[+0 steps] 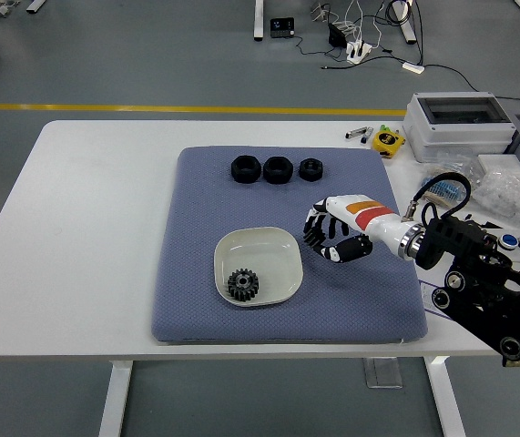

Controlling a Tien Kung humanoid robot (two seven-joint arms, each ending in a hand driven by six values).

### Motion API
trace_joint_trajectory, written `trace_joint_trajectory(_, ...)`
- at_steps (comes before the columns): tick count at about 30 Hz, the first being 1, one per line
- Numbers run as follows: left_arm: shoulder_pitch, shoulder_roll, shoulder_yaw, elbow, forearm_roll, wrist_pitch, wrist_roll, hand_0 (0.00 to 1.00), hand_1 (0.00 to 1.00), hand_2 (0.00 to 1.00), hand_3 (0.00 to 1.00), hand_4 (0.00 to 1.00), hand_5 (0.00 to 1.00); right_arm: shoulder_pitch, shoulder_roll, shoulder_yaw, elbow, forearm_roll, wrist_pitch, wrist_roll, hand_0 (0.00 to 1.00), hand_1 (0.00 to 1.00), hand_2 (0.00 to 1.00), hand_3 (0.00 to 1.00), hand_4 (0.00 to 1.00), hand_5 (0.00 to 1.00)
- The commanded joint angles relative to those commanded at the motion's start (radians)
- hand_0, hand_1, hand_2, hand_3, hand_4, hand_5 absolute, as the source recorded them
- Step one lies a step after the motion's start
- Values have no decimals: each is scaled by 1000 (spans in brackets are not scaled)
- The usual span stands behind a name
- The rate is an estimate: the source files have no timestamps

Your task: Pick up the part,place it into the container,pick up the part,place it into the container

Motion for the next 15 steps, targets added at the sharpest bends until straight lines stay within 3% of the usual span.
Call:
trace_joint_trajectory(3,-1,0,-2,0,1,0,1,709,625,642,565,615,703,19,18,-16,20,11,6,-15,312,398,472,462,612,58)
trace_joint_trajectory(4,-1,0,-2,0,2,0,1,709,626,642,566,616,702,26,27,-26,19,13,11,-23,429,567,687,699,770,171)
trace_joint_trajectory(9,-2,0,-2,0,-2,1,-1,709,626,642,566,616,702,53,58,-72,0,12,22,-37,429,567,687,699,770,171)
trace_joint_trajectory(10,-3,0,-2,0,-4,1,-1,709,624,642,566,616,702,57,64,-83,-7,15,20,-34,550,672,825,976,868,188)
trace_joint_trajectory(15,-5,1,1,0,-11,1,-3,709,624,642,566,616,702,68,86,-106,-36,31,15,-21,550,672,825,976,868,188)
